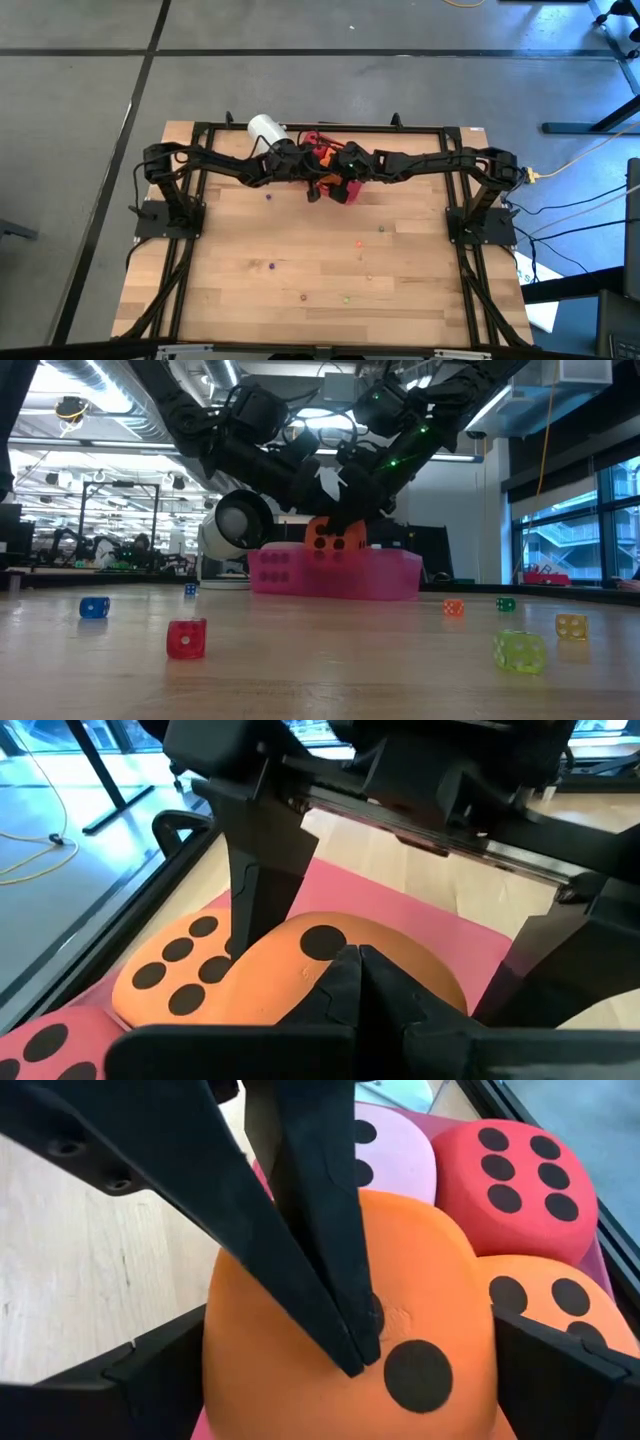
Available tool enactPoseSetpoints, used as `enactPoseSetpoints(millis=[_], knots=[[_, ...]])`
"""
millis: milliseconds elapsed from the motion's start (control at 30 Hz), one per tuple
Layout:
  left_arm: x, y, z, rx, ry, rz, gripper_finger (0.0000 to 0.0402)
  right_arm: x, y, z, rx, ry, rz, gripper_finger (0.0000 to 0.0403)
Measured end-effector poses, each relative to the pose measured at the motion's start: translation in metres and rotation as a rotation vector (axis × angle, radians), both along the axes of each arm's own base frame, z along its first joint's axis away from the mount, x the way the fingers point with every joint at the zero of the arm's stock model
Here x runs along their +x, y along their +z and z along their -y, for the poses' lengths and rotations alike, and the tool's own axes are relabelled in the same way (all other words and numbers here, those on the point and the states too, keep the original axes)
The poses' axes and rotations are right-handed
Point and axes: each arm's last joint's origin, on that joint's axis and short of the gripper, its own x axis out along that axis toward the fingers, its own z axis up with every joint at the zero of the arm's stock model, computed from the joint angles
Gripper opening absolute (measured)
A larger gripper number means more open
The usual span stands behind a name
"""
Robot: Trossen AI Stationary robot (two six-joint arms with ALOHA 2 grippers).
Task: Pick & Place Dice
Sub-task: Put the big orange die into the red bin
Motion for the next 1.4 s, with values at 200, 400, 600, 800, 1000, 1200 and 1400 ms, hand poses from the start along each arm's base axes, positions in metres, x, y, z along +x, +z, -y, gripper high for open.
enactPoseSetpoints(millis=[200, 400, 600, 800, 1000, 1200, 1400], knots=[[-0.001, 0.000, -0.001, 0.000, 0.005, -0.005, 0.0001, 0.000, 0.000, 0.001, -0.008, 0.002, 0.004, 0.0400], [-0.002, -0.002, 0.000, -0.014, -0.008, -0.029, 0.0000, 0.001, 0.001, 0.001, -0.023, 0.015, 0.012, 0.0400], [-0.002, -0.003, 0.000, -0.017, -0.008, -0.037, 0.0001, 0.001, 0.002, 0.001, -0.024, 0.016, 0.017, 0.0400], [-0.002, -0.004, 0.000, -0.019, -0.008, -0.043, 0.0001, 0.001, 0.002, 0.002, -0.025, 0.013, 0.018, 0.0400], [-0.004, -0.012, 0.000, -0.038, -0.004, -0.095, 0.0001, 0.002, 0.007, 0.002, -0.050, -0.004, 0.039, 0.0399], [-0.005, -0.012, 0.000, -0.028, 0.026, -0.113, 0.0000, 0.006, 0.019, 0.003, -0.049, -0.003, 0.034, 0.0399], [-0.004, -0.009, -0.001, 0.005, 0.032, -0.097, 0.0001, 0.006, 0.032, 0.003, -0.040, 0.009, -0.059, 0.0399]])
